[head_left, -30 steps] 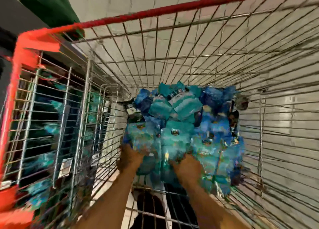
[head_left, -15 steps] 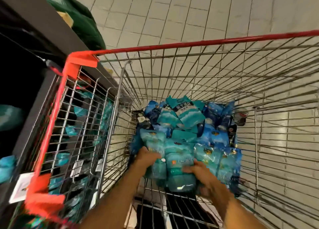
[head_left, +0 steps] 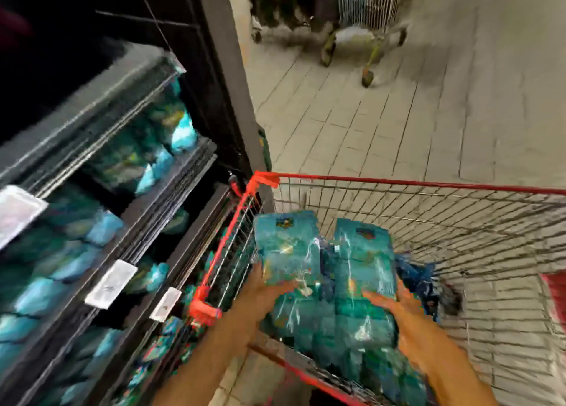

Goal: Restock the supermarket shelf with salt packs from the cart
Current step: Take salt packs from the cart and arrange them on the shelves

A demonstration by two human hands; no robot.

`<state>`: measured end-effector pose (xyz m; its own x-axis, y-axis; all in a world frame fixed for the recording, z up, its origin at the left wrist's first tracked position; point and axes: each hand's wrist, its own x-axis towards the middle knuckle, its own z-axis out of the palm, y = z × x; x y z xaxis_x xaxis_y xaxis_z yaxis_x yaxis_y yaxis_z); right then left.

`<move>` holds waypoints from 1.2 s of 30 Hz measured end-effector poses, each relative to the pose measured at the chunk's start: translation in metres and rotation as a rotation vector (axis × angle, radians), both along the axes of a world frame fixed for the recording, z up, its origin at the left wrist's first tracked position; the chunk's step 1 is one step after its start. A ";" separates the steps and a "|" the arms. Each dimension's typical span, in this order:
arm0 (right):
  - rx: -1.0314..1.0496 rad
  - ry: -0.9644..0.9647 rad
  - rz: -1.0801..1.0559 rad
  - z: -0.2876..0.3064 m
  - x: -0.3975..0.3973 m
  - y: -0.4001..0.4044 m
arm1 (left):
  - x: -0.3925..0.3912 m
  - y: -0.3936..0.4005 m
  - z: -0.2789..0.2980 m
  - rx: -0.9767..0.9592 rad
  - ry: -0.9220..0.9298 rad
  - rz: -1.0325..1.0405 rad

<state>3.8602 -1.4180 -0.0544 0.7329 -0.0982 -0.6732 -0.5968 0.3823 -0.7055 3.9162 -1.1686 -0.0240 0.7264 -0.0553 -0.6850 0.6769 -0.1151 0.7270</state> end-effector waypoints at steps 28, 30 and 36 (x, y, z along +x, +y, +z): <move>0.288 -0.725 1.245 0.298 -0.003 0.501 | -0.298 0.399 0.256 0.370 -0.747 1.281; 0.272 -0.729 1.246 0.304 -0.015 0.538 | -0.309 0.428 0.262 0.411 -0.746 1.325; 0.171 -0.603 1.137 0.298 -0.048 0.634 | -0.324 0.496 0.262 0.438 -0.804 1.363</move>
<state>3.8119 -0.7844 0.2435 0.5384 0.8289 -0.1516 -0.2516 -0.0136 -0.9677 3.5925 -0.6729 0.2377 0.2297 0.9700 0.0795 -0.0674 -0.0656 0.9956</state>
